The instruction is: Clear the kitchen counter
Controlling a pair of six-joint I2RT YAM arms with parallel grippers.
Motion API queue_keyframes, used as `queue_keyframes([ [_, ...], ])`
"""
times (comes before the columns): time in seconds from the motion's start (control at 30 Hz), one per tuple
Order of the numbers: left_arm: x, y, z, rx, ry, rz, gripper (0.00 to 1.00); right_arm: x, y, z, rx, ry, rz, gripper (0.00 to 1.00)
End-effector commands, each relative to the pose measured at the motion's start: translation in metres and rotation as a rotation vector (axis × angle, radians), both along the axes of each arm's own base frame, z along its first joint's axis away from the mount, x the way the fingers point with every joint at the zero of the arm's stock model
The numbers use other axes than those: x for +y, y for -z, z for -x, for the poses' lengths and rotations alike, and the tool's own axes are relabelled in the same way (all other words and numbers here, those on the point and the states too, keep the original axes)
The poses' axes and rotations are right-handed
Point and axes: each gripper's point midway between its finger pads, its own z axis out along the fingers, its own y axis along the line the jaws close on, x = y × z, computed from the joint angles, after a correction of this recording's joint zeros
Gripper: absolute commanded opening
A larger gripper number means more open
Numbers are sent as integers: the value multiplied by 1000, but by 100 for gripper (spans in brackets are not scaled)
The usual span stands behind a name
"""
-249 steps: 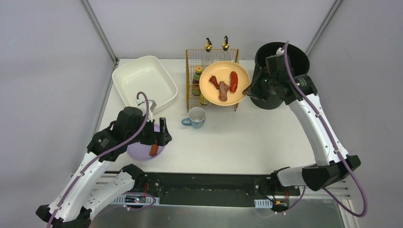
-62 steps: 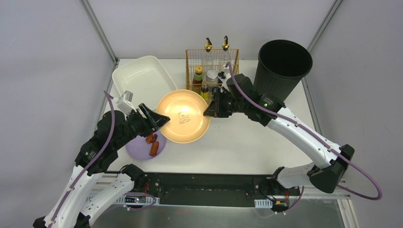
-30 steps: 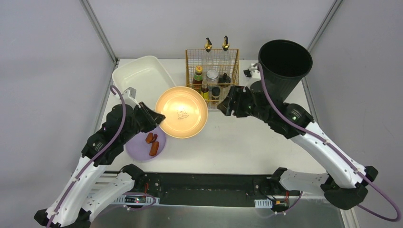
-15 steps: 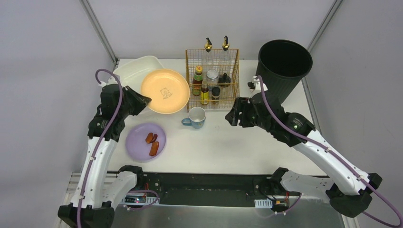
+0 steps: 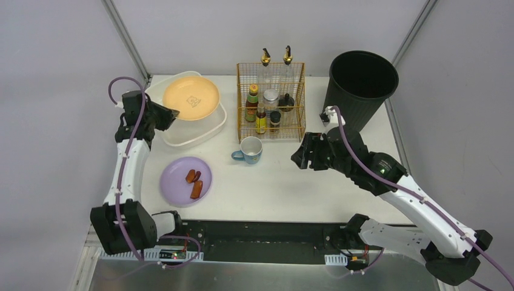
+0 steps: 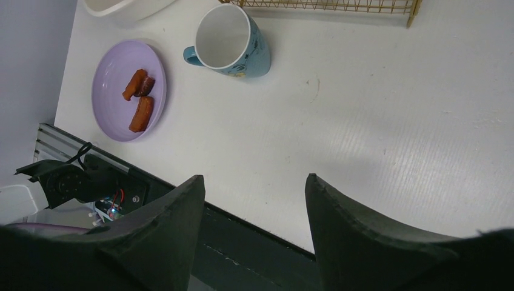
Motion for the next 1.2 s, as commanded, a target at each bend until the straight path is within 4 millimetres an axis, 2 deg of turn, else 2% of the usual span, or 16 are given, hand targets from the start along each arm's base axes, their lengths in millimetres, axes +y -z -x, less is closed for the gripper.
queue_keyframes([
  [0.0, 21, -26, -40, -102, -100, 60, 0, -3, -9, 4, -32, -16, -29, 65],
  [0.27, 59, 5, -79, -54, -275, 49, 0, -6, -5, 15, -13, -37, -51, 65],
  [0.53, 93, 32, -117, -30, -346, 62, 0, -5, 5, 21, 16, -49, -55, 65],
  [0.8, 105, 67, -137, 28, -372, 85, 0, -2, 12, 17, 23, -56, -29, 65],
  [0.93, 103, 87, -139, 66, -377, 116, 0, 3, 16, 15, 36, -65, -28, 65],
  [1.17, 103, 108, -147, 76, -373, 128, 0, 7, 18, 16, 52, -73, -34, 66],
])
